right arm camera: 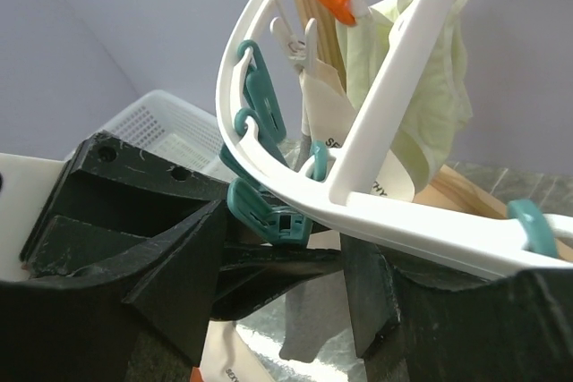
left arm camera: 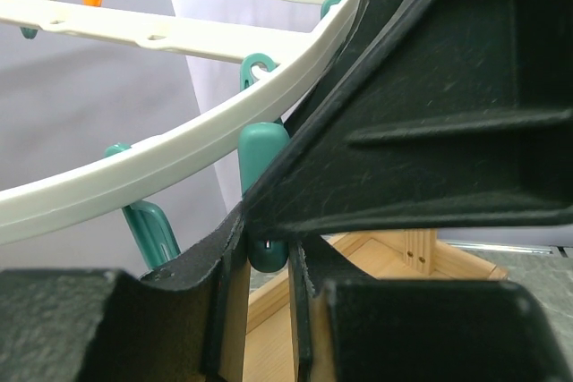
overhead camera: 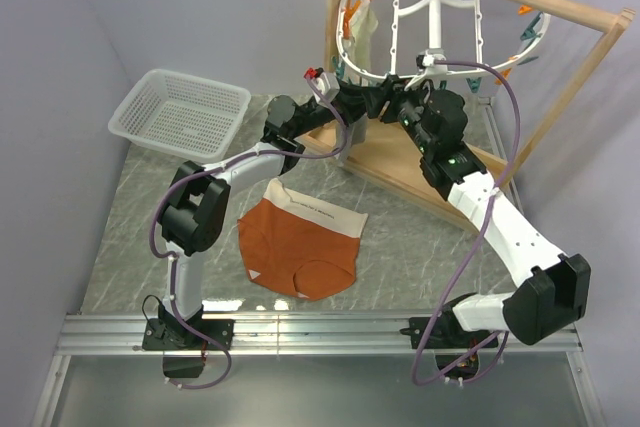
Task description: Clip the underwear to the hanger
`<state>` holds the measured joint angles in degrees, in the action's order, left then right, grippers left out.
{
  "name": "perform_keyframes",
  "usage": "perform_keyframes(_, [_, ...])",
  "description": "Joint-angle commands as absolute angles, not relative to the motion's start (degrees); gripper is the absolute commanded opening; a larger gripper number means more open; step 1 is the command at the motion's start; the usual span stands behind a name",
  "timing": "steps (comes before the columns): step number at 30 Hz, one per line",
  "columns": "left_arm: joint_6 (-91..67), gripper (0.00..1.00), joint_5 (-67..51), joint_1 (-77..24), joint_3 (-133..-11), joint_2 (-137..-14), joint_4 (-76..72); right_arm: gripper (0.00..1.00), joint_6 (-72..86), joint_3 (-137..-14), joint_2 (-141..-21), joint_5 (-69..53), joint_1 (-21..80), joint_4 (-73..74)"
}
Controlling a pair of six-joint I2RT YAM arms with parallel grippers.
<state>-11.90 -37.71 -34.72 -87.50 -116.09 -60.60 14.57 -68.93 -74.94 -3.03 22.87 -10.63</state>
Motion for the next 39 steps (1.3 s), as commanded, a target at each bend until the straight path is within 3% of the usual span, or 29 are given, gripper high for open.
perform_keyframes(1, [-12.7, 0.0, -41.8, -35.2, -89.1, -114.3, -63.5, 0.61, 16.0, -71.2, -76.2, -1.8, 22.7, -16.3])
perform_keyframes(8, [-11.4, 0.0, -42.5, -35.7, -88.5, -114.2, -62.8, 0.53, 18.0, -72.4, -78.1, -0.1, 22.7, -17.8])
perform_keyframes(12, [-11.4, 0.01, -43.2, -35.7, -88.2, -113.9, -62.1, 0.33, 18.0, -72.3, -78.0, -0.1, 22.8, -18.8])
perform_keyframes(15, [-11.2, 0.12, -43.7, -35.8, -87.6, -113.4, -61.2, 0.18, 17.6, -72.5, -78.0, -0.2, 22.7, -18.9])
perform_keyframes(19, [-9.7, 0.44, -43.6, -35.5, -84.1, -110.9, -59.1, 0.03, 16.9, -72.1, -77.5, -0.6, 22.6, -19.0])
perform_keyframes(20, [-9.1, 0.48, -43.3, -35.4, -83.4, -109.4, -58.3, 0.0, 16.9, -72.0, -77.4, -0.7, 22.6, -18.9])
perform_keyframes(21, [-8.7, 0.5, -43.3, -35.3, -82.7, -108.6, -57.6, 0.0, 17.0, -72.0, -77.3, -0.6, 22.7, -18.8])
perform_keyframes(22, [-8.6, 0.59, -43.2, -34.8, -81.5, -107.8, -57.0, 0.0, 17.0, -71.9, -77.3, -0.6, 22.8, -18.7])
perform_keyframes(26, [-8.7, 0.67, -41.6, -33.6, -79.3, -104.2, -53.3, 0.0, 17.5, -71.8, -77.1, -1.1, 22.6, -18.5])
perform_keyframes(34, [-6.1, 0.66, -40.8, -32.9, -75.4, -99.2, -49.5, 0.0, 19.3, -73.3, -77.3, -1.6, 22.4, -16.3])
perform_keyframes(39, [-5.0, 0.61, -35.1, -34.2, -81.8, -102.2, -47.1, 0.0, 21.6, -73.4, -77.3, -3.7, 22.1, -16.0])
